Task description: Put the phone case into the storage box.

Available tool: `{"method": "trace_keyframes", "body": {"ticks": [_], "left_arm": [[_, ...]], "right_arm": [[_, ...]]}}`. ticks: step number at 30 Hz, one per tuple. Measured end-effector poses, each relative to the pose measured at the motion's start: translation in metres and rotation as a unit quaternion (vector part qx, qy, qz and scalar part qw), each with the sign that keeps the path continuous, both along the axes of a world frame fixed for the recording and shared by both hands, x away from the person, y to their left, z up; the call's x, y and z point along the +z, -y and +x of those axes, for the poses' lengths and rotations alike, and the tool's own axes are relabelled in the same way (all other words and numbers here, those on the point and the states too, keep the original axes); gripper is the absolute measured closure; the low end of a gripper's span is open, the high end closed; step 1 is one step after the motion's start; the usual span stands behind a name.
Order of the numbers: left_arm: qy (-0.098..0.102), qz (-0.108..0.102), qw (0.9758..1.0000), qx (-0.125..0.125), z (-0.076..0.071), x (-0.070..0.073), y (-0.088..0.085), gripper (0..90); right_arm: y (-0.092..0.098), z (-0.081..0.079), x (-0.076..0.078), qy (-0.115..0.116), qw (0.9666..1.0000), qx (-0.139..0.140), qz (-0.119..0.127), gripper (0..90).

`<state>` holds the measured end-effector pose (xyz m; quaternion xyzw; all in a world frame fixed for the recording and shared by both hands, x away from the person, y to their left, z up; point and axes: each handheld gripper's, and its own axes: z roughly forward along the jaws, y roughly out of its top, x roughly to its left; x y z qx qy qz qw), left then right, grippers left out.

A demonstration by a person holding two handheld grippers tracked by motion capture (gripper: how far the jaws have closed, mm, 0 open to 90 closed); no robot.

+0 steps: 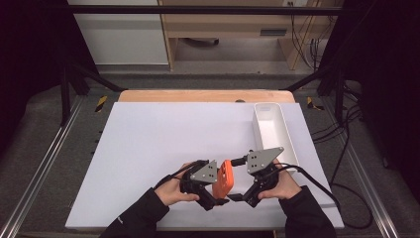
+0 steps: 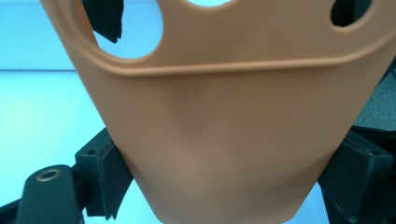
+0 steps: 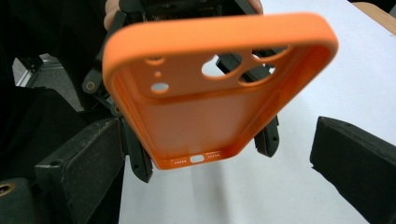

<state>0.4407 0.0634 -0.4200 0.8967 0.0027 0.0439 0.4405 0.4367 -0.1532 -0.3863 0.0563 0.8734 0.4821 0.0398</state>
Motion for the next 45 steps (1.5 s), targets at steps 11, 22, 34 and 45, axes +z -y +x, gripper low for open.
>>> {"method": "trace_keyframes", "body": {"ticks": [11,22,34,45], "left_arm": [[-0.001,0.007,0.9999,-0.008,-0.002,-0.006,0.005,14.1],[-0.005,0.004,0.9999,-0.016,-0.004,-0.008,0.005,14.1],[-0.009,0.007,0.9998,-0.016,-0.003,-0.01,0.006,14.1],[-0.022,0.01,0.9997,-0.002,-0.003,-0.015,0.008,13.7]], "right_arm": [[-0.003,0.001,-0.003,-0.006,0.9999,0.009,0.007,5.2],[-0.005,0.002,-0.005,-0.015,0.9995,0.023,0.019,9.7],[-0.006,0.002,-0.007,-0.022,0.9989,0.037,0.021,15.3],[-0.008,0.006,-0.01,-0.033,0.9986,0.039,0.011,16.2]]}}
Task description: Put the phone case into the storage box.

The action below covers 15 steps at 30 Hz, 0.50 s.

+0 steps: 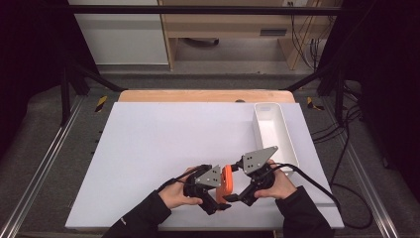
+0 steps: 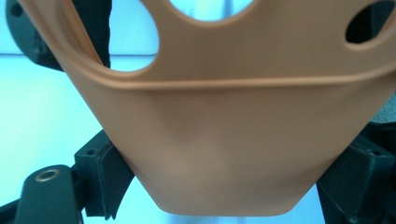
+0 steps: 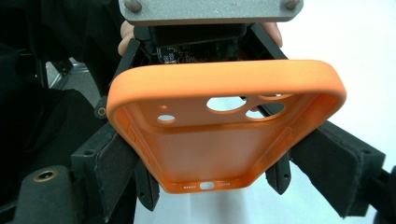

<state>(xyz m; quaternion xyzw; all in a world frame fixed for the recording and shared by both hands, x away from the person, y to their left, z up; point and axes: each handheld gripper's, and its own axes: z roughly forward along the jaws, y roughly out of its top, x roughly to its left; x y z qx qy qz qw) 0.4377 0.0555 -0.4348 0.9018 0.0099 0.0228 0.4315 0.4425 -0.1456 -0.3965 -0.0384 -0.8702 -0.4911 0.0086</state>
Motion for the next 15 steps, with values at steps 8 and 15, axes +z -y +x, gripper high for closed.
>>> {"method": "trace_keyframes", "body": {"ticks": [8,15], "left_arm": [[0.003,0.004,0.9999,0.013,-0.0007,0.0016,-0.0018,5.7],[0.001,-0.008,0.9992,0.039,0.0005,0.0047,-0.0072,1.4]], "right_arm": [[0.0024,0.0005,0.0029,0.004,0.9999,-0.01,0.003,16.2],[0.0088,0.0015,0.0065,0.011,0.9996,-0.027,0.006,16.1]]}}
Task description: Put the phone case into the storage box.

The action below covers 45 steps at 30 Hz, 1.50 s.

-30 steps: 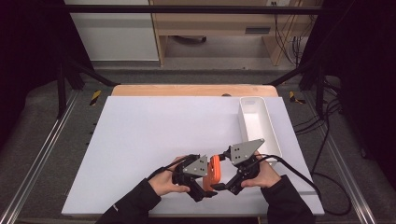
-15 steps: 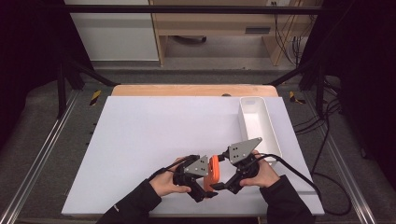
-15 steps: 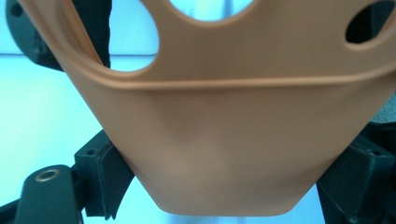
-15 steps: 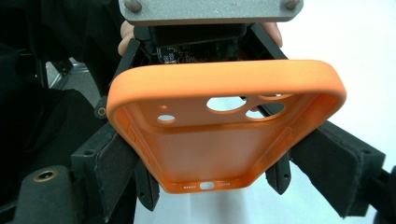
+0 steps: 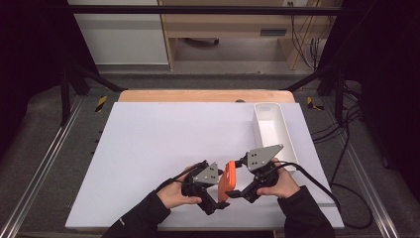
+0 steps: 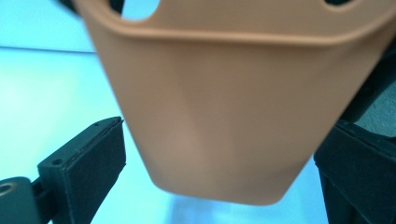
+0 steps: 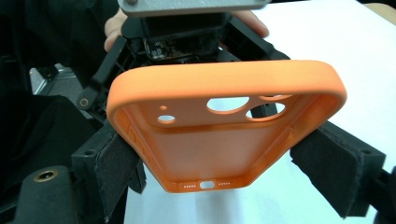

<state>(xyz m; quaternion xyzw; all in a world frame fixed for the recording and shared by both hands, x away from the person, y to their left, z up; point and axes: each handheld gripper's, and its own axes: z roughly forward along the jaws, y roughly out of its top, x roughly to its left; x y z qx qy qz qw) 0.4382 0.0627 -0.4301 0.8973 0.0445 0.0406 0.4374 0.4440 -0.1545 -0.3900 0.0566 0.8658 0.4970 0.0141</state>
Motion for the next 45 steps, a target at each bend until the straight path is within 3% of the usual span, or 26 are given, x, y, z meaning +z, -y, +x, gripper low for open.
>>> {"method": "trace_keyframes", "body": {"ticks": [13,21,27,34,45], "left_arm": [[-0.001,-0.013,0.9986,0.051,0.004,0.001,-0.018,0.8],[0.006,-0.034,0.9947,0.097,0.008,0.003,-0.038,0.7],[0.016,-0.052,0.988,0.145,0.014,0.002,-0.052,0.7],[0.019,-0.06,0.9813,0.182,0.019,0.001,-0.068,0.7],[0.032,-0.092,0.9639,0.248,0.027,0.013,-0.102,0.7]], "right_arm": [[0.016,0.004,0.006,0.005,0.9985,-0.053,0.008,16.0],[0.024,0.005,0.008,0.007,0.9969,-0.078,0.012,16.0],[0.029,0.006,0.01,0.01,0.9951,-0.096,0.02,16.0],[0.032,0.006,0.012,0.014,0.9937,-0.109,0.021,16.0],[0.036,0.006,0.017,0.018,0.9909,-0.13,0.03,16.0]]}}
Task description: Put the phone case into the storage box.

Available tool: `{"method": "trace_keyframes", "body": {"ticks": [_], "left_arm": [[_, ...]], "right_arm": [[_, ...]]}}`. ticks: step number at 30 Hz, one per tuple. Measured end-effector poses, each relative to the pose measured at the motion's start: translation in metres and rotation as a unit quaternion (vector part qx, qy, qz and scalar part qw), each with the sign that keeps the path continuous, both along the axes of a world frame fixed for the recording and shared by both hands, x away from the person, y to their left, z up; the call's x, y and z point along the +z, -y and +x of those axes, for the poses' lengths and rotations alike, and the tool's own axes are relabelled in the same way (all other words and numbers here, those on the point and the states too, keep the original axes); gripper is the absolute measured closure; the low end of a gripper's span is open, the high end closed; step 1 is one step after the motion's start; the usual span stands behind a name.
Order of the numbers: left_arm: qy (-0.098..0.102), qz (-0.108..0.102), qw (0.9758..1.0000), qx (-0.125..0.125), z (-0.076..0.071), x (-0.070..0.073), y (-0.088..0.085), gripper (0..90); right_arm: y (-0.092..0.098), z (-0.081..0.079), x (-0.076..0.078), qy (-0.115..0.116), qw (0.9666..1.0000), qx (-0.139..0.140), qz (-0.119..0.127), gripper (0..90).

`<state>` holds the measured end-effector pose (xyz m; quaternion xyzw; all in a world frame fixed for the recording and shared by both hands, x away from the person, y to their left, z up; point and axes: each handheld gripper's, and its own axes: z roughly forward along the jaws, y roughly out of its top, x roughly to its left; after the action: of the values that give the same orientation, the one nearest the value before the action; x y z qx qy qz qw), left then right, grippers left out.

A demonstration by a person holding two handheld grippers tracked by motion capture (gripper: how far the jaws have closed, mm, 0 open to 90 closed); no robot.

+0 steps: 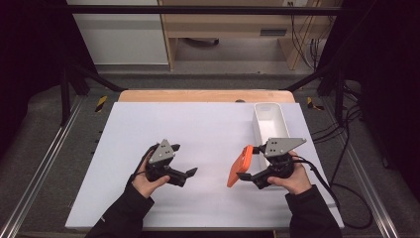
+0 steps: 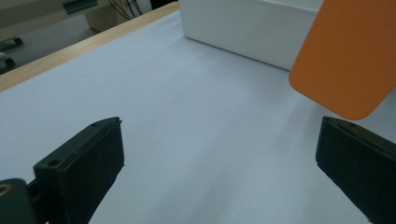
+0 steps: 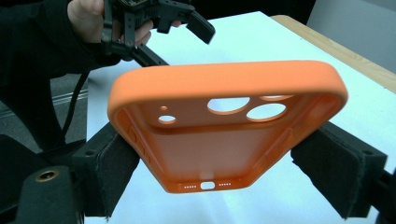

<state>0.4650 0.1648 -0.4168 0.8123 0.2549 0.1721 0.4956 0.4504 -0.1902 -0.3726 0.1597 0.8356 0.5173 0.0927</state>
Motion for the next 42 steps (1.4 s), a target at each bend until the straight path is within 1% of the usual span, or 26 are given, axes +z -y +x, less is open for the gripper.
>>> {"method": "trace_keyframes", "body": {"ticks": [5,9,11,13,17,19,24,28,32,35,36,40,42], "left_arm": [[0.008,-0.008,0.9997,0.022,-0.001,0.0,-0.018,0.7],[0.012,-0.014,0.9991,0.039,-0.002,-0.003,-0.037,0.7],[0.015,-0.013,0.9987,0.047,-0.002,-0.004,-0.044,0.7],[0.017,-0.015,0.9979,0.061,-0.002,-0.005,-0.054,0.7],[0.023,-0.019,0.9966,0.076,-0.005,-0.008,-0.068,0.5],[0.027,-0.017,0.9961,0.082,-0.006,-0.01,-0.075,0.5],[0.028,-0.026,0.994,0.103,-0.01,-0.018,-0.092,0.4],[0.026,-0.027,0.9928,0.113,-0.015,-0.026,-0.104,0.0],[0.028,-0.032,0.9914,0.124,-0.019,-0.029,-0.112,0.0],[0.033,-0.031,0.9904,0.131,-0.022,-0.032,-0.114,0.0],[0.03,-0.034,0.9905,0.13,-0.023,-0.034,-0.115,0.0],[0.027,-0.02,0.9905,0.133,-0.023,-0.041,-0.114,0.0],[0.025,-0.016,0.9905,0.134,-0.022,-0.044,-0.114,0.0]], "right_arm": [[0.002,0.0,0.002,-0.001,1.0,-0.008,0.004,16.0],[0.003,0.001,0.004,-0.001,0.9999,-0.015,0.005,16.0],[0.004,0.001,0.005,-0.002,0.9998,-0.017,0.008,16.0],[0.005,0.001,0.006,-0.001,0.9997,-0.022,0.008,16.0],[0.008,0.001,0.009,0.0,0.9995,-0.029,0.007,16.1],[0.009,0.0,0.011,0.0,0.9994,-0.033,0.008,16.1],[0.011,0.0,0.015,-0.003,0.9992,-0.04,0.005,16.1],[0.013,0.0,0.019,-0.001,0.9988,-0.048,0.003,16.1],[0.013,0.0,0.024,0.001,0.9986,-0.053,0.004,16.1],[0.013,0.001,0.027,0.002,0.9983,-0.059,0.004,16.1],[0.012,0.001,0.027,0.002,0.9982,-0.059,0.004,16.1],[0.012,0.002,0.029,-0.001,0.9979,-0.065,0.002,16.1],[0.012,0.002,0.03,0.0,0.9977,-0.068,0.004,16.1]]}}
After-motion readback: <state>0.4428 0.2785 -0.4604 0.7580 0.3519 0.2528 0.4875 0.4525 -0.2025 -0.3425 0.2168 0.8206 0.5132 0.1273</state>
